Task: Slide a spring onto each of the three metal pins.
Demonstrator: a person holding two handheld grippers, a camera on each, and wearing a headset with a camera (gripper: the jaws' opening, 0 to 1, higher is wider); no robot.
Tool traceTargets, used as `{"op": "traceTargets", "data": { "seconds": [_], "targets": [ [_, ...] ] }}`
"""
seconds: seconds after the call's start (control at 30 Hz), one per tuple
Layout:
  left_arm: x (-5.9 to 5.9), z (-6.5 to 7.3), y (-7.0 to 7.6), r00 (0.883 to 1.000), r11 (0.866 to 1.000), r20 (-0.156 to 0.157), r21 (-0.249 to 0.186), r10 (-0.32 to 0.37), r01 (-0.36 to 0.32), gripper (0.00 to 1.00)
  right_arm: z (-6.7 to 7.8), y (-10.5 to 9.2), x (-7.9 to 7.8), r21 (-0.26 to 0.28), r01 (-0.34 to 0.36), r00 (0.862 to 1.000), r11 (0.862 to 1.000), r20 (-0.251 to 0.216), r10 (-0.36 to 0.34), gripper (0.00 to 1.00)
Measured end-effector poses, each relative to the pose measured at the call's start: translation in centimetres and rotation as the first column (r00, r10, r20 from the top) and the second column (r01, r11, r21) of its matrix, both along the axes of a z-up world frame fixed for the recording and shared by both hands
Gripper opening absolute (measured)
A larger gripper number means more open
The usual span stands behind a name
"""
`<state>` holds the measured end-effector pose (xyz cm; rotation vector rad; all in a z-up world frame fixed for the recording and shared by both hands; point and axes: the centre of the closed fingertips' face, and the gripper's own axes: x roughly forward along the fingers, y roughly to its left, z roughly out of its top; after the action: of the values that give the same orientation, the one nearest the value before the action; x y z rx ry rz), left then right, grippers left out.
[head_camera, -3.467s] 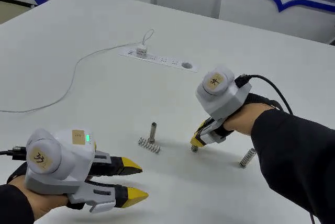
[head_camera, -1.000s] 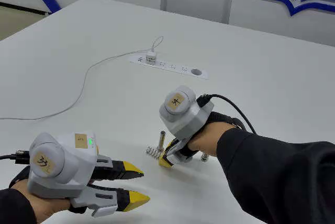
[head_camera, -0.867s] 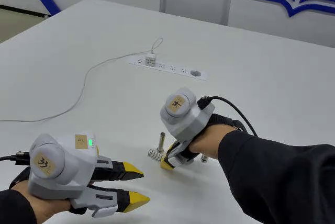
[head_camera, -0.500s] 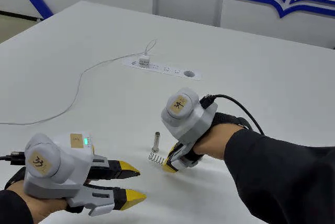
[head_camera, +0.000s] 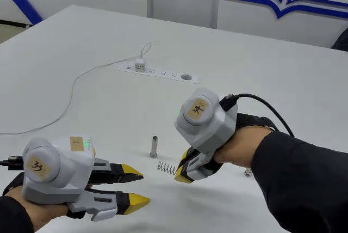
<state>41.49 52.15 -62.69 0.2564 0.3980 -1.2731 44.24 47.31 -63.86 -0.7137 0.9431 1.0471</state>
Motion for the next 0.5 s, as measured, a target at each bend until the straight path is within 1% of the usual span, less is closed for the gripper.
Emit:
{"op": "traceTargets", "data": {
  "seconds": [0.13, 0.2, 0.33, 0.4, 0.43, 0.5],
  "targets": [
    [0.1, 0.2, -0.2, 1.000, 1.000, 0.007, 0.001, -0.004, 0.004, 0.28, 0.3, -0.2, -0.8, -0.007, -0.030, 1.000, 1.000, -0.006, 0.030, 0.12],
    [0.1, 0.3, -0.3, 1.000, 1.000, 0.009, 0.000, -0.007, 0.007, 0.28, 0.4, -0.1, -1.5, -0.009, -0.062, 0.998, 0.998, -0.009, 0.062, 0.12],
    [-0.1, 0.5, -0.7, 1.000, 1.000, 0.015, -0.003, -0.019, 0.019, 0.28, 0.6, 0.8, -2.9, -0.002, -0.148, 0.989, 0.989, -0.020, 0.148, 0.12],
    [-0.2, 0.6, -0.9, 0.999, 1.000, 0.017, -0.009, -0.028, 0.029, 0.28, 0.6, 1.3, -3.3, -0.001, -0.185, 0.983, 0.983, -0.021, 0.185, 0.12],
    [-0.2, 0.6, -0.9, 0.999, 0.999, 0.017, -0.010, -0.031, 0.031, 0.28, 0.6, 1.4, -3.3, -0.003, -0.192, 0.981, 0.981, -0.018, 0.192, 0.12],
    [-0.3, 0.6, -1.1, 0.999, 0.999, 0.018, -0.011, -0.039, 0.039, 0.28, 0.7, 1.8, -3.5, -0.008, -0.225, 0.974, 0.974, -0.013, 0.225, 0.12]
  ]
}}
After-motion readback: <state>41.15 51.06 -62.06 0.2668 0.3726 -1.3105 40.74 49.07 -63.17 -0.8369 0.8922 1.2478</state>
